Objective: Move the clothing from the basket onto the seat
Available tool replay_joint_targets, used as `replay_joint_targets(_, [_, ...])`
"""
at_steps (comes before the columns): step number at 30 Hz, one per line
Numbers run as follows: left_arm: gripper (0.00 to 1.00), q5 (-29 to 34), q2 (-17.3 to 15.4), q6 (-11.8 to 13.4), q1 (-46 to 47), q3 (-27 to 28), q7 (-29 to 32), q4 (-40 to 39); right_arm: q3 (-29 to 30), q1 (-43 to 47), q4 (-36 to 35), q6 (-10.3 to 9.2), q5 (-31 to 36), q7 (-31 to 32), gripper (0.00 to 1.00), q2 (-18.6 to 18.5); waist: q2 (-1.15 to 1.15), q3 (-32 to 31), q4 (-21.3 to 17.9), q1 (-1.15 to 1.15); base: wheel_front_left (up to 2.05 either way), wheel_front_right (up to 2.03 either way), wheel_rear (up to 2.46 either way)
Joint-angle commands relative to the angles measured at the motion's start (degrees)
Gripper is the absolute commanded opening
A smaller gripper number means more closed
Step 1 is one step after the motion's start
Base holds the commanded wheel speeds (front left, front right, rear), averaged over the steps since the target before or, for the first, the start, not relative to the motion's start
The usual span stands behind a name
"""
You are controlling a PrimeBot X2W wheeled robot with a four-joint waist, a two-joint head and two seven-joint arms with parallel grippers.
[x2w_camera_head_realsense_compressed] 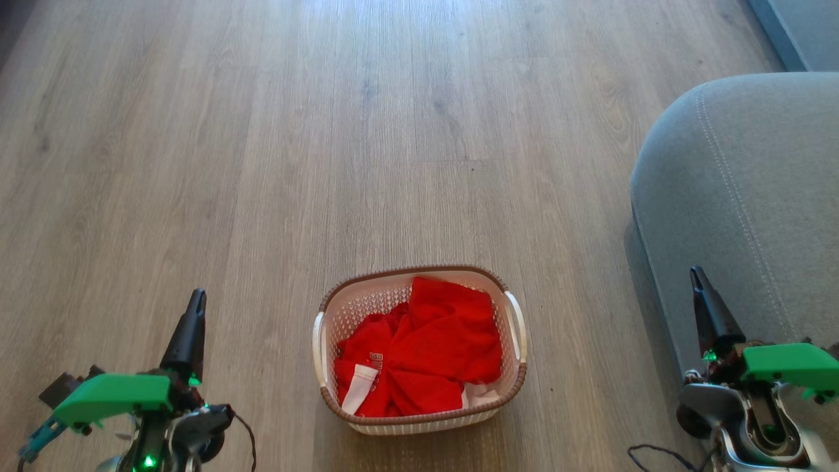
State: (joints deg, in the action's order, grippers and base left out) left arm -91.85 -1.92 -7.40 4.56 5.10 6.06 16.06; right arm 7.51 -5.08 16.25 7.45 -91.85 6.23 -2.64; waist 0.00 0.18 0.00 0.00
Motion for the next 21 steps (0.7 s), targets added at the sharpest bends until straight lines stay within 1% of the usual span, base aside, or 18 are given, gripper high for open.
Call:
replay_joint_targets(1, [0.0,-0.33,-0.96,-0.09,1.62,1.4,0.42,-2.02,-1.01,-1.1,-2.23,0.03,-0.33,0.24,0.0,-0.23,0.0,0.0,0.0,0.0,0.0,0.0,0.0])
replay_joint_targets(5, [0.0,-0.33,-0.96,-0.09,1.62,1.4,0.42,-2.02,-1.01,-1.1,-2.23,0.03,-0.33,0.24,0.0,-0.23,0.0,0.0,0.0,0.0,0.0,0.0,0.0])
replay_joint_targets(6, [1.0,-0.33,-0.96,-0.09,1.62,1.4,0.42,-2.02,-1.01,-1.1,-2.23,0.03,-0.33,0.24,1.0,-0.23,0.0,0.0,0.0,0.0,0.0,0.0,0.0])
replay_joint_targets(7, [1.0,0.01,0.05,0.0,-0.02,0.02,-0.04,0.35,-0.04,0.01,0.45,0.02,0.02,-0.01,1.0,0.02,0.0,0.0,0.0,0.0,0.0,0.0,0.0])
replay_joint_targets(10, [1.0,0.08,0.31,0.02,-1.25,0.0,-0.09,2.88,-0.24,0.88,3.21,0.02,0.02,-0.01,1.0,0.45,0.0,0.01,0.0,0.0,0.0,0.0,0.0])
replay_joint_targets(21, [1.0,0.63,0.13,0.01,0.46,-0.12,-1.25,3.62,-1.0,-0.77,3.22,0.02,0.67,-0.76,1.0,0.15,0.0,0.19,-0.05,0.0,0.0,0.0,0.0])
